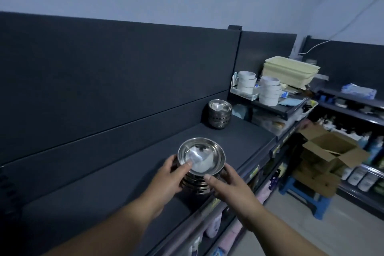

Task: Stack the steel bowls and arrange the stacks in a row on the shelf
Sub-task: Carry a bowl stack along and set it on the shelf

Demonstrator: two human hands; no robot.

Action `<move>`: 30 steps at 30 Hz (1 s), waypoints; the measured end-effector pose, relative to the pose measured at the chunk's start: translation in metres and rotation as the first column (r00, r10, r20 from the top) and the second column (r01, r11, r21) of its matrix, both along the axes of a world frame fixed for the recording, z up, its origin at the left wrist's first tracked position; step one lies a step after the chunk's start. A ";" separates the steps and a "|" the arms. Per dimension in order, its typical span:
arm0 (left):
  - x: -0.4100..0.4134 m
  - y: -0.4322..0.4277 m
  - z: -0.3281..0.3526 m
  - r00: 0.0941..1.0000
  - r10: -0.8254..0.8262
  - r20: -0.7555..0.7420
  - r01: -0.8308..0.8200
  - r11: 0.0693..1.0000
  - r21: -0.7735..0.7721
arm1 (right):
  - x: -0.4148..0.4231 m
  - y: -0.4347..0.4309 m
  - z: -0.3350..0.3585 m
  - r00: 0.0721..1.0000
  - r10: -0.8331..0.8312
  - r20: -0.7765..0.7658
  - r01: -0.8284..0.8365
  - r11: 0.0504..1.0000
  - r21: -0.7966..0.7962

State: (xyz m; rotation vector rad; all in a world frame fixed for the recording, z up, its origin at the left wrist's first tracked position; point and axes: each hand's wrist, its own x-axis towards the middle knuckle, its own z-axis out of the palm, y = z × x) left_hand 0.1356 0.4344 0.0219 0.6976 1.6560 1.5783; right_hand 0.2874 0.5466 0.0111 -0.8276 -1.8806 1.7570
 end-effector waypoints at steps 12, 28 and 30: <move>-0.056 0.131 -0.011 0.971 0.223 0.091 -0.225 0.974 0.013 | -0.086 0.148 -0.009 0.988 0.146 -0.042 -0.149 0.985 -0.090; -0.090 0.252 -0.035 0.824 0.562 0.073 -0.556 0.826 -0.096 | -0.177 0.298 -0.034 0.908 0.418 -0.008 -0.413 0.895 -0.170; -0.091 0.254 -0.039 0.818 0.573 0.058 -0.567 0.818 -0.094 | -0.180 0.300 -0.039 0.911 0.413 0.009 -0.407 0.899 -0.160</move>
